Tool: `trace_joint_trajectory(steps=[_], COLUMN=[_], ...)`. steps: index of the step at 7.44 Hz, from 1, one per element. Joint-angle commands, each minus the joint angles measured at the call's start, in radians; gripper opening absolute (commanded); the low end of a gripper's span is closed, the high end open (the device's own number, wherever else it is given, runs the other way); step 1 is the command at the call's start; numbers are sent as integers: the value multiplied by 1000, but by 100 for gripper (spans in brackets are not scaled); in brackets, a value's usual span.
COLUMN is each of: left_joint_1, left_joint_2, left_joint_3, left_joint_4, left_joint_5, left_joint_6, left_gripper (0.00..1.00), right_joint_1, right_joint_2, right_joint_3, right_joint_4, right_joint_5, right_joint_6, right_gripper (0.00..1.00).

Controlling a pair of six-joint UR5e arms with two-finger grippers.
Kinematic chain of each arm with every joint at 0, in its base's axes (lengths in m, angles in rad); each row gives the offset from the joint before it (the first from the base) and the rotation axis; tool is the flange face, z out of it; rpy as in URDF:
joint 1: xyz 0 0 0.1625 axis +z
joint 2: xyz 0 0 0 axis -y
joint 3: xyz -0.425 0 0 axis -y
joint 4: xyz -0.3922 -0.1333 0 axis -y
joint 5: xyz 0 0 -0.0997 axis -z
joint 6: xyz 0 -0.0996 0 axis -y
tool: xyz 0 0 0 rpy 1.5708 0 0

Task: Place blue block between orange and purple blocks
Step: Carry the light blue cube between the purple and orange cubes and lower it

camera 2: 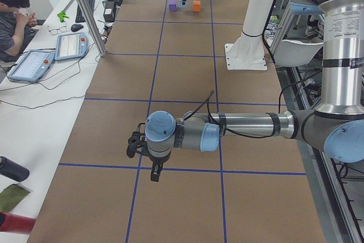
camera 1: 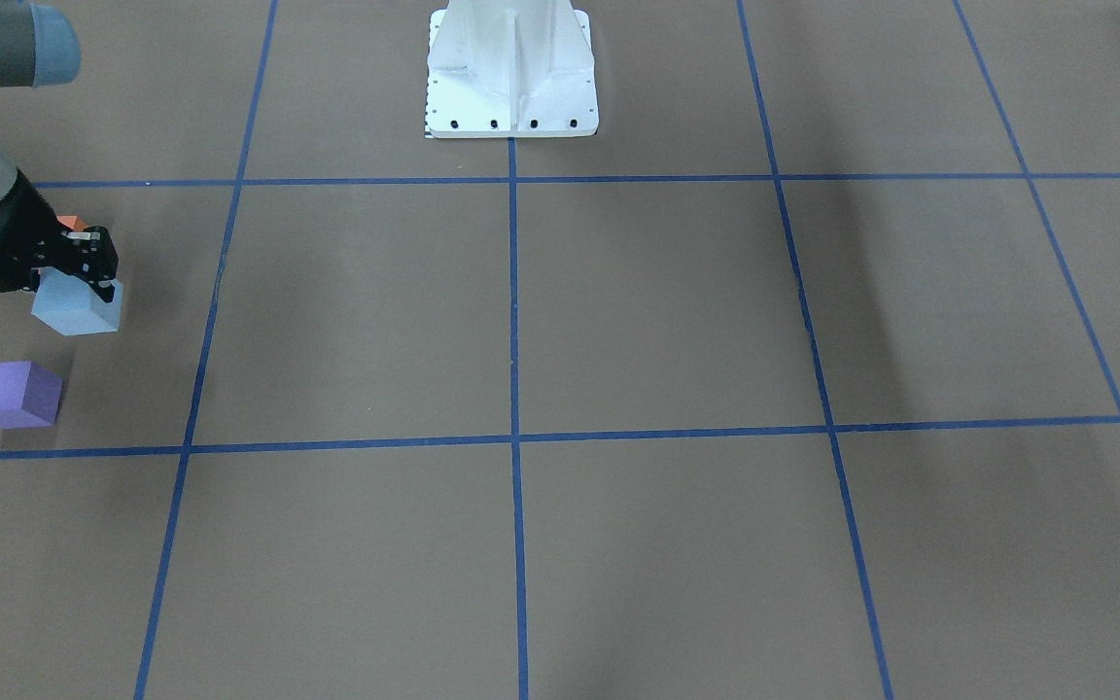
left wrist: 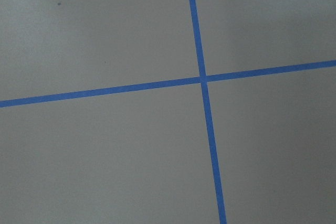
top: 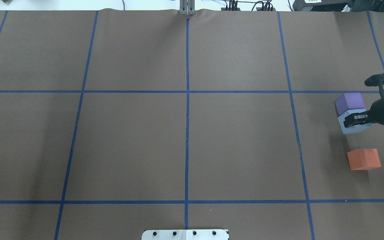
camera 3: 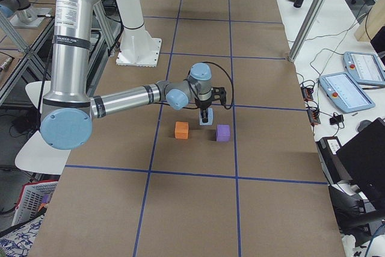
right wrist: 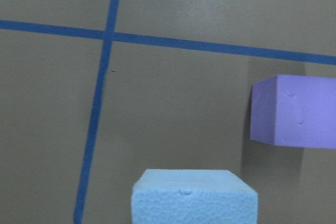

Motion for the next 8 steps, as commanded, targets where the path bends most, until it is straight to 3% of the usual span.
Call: trace_joint_trajectory(steps=[1,2,5,8], left_joint_1=[1,1,1,2], left_joint_2=[0,0,-2,-2], left_joint_3=[-1,-3,-1,-3], left_joint_4=[0,0,0,0], left_joint_5=[0,0,0,-2], left_joint_6=[-1,-1,1,1], left_gripper=[100,100,100,100], right_joint_1=[5,0,-1,24], right_joint_2=[-60,-41,-31,-37], right_joint_3=[-146,-175,-163,-124], right_joint_4=[236,277,281,264], right_joint_5=[6,1,-5,11], right_joint_6=[20,99,129,94], right_gripper=[35,39,98,99])
